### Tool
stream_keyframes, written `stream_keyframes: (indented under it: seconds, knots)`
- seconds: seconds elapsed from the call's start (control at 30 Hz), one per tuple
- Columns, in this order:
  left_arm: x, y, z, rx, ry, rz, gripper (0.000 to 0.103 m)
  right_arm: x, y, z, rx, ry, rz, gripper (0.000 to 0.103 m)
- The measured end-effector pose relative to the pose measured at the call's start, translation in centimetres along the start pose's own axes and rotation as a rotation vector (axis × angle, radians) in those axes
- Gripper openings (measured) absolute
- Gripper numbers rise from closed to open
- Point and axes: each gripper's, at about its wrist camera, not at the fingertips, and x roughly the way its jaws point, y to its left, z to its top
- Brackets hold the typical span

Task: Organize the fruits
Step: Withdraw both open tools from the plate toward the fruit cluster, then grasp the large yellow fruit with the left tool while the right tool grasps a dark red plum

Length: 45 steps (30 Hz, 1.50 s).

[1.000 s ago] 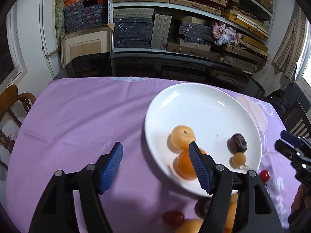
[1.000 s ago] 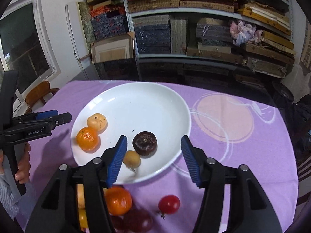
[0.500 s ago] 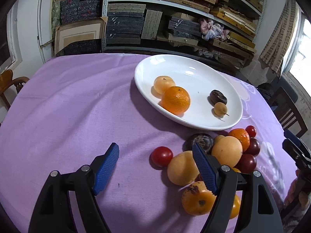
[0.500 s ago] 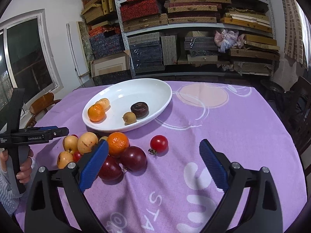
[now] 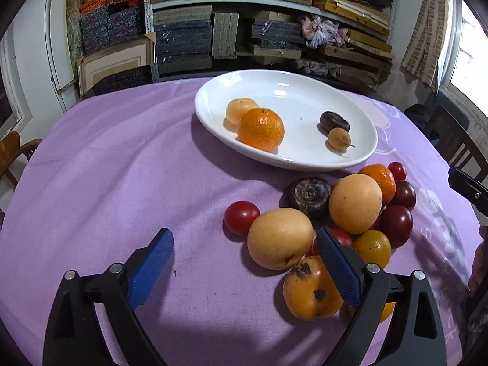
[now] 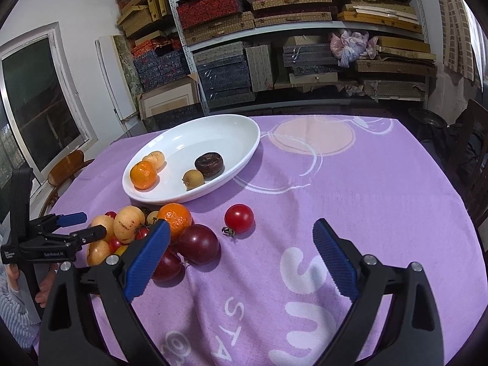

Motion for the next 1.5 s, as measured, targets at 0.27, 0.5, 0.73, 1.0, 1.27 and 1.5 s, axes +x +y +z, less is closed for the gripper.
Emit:
stream_keyframes:
  seconds: [0.27, 0.5, 0.73, 1.0, 1.27, 1.5]
  knots:
    - [0.6, 2.2, -0.1, -0.077, 0.027, 0.027, 0.096, -0.1, -0.1, 0.1, 0.007, -0.001, 0.011, 0.092]
    - [-0.3, 5.8, -1.4, -0.125, 0.041, 0.056, 0.095, -0.3, -0.3, 0.1, 0.021, -0.001, 0.029, 0.092]
    - [0.1, 3.9, 0.0, -0.034, -0.020, 0.122, 0.095, -0.1, -0.3, 0.0, 0.024, 0.008, 0.023, 0.092]
    - [0.6, 6.7, 0.1, -0.107, -0.038, 0.152, 0.094, -0.2, -0.3, 0.1, 0.023, 0.009, 0.028, 0.092]
    - [-0.1, 7.8, -0.4, -0.142, -0.031, 0.157, 0.094, 0.1, 0.3, -0.2, 0.004, 0.033, 0.047, 0.093]
    - [-0.5, 8.3, -1.1, -0.193, -0.011, 0.129, 0.094, 1.6, 3.2, -1.4, -0.140, 0.108, 0.029, 0.089]
